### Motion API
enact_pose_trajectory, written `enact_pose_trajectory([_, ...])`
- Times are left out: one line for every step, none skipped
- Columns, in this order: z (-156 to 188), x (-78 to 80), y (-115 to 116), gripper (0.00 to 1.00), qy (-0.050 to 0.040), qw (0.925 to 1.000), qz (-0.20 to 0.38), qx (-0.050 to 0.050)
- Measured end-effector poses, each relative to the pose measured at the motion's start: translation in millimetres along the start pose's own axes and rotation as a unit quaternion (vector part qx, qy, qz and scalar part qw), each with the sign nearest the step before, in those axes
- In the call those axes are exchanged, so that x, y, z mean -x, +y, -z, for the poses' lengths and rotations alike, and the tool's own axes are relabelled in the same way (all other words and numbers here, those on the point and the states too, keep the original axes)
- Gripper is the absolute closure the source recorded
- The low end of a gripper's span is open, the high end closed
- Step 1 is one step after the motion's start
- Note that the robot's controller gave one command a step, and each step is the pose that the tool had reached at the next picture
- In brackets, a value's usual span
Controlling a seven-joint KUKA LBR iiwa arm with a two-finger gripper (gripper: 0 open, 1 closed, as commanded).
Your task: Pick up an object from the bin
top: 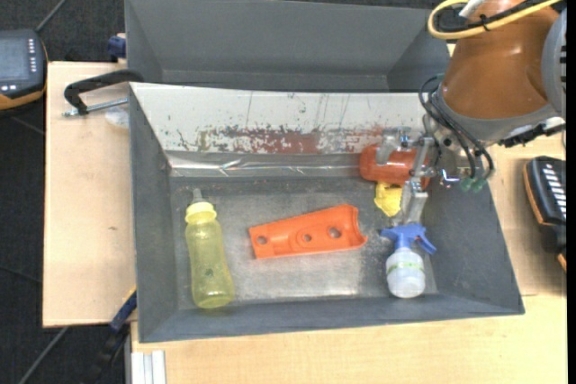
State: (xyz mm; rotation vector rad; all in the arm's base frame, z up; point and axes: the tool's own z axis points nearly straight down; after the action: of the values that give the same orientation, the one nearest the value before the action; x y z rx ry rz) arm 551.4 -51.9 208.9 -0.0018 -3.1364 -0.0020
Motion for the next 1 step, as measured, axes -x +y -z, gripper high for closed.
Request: enact_pose_trajectory([4.9,1.3,0.2,0.0,-0.0043,1.0,0.001,0.0])
